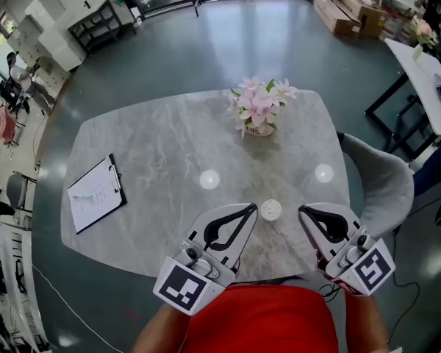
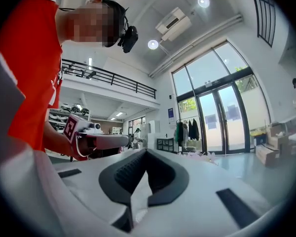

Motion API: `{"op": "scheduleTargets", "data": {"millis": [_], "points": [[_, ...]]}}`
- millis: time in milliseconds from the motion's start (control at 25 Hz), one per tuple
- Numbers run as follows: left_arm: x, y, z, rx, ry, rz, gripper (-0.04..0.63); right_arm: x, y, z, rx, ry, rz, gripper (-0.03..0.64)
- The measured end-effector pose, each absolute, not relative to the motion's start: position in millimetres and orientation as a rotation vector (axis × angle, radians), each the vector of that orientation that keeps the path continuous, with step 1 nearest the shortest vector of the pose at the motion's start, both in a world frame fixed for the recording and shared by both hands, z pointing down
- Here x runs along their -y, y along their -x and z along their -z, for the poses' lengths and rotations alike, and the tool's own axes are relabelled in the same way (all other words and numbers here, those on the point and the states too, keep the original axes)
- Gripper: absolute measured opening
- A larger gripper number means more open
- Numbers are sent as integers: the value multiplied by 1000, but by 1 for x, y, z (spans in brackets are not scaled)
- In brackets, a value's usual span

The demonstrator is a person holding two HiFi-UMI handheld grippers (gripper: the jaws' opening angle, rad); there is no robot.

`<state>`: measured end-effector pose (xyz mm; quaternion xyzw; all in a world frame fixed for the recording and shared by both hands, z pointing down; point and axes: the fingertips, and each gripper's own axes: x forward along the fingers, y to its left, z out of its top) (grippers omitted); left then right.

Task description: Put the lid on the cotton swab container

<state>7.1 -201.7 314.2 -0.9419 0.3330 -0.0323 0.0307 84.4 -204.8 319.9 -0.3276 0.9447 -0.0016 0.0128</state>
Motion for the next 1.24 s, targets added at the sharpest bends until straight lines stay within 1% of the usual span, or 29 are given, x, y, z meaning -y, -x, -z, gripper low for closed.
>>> {"op": "scheduleTargets", "data": {"millis": [240,720,1240], "points": [[199,-15,-307,-1000,2873,127,12,203,-90,-311,-2920,1024,-34,14],[195,-19,-314,-1031,2888,165,12,201,-96,-310,-2923,1012,0,13],[195,-19,-316,-1051,2896,154,14,200,-93,-311,-2946,987,7,13]]}}
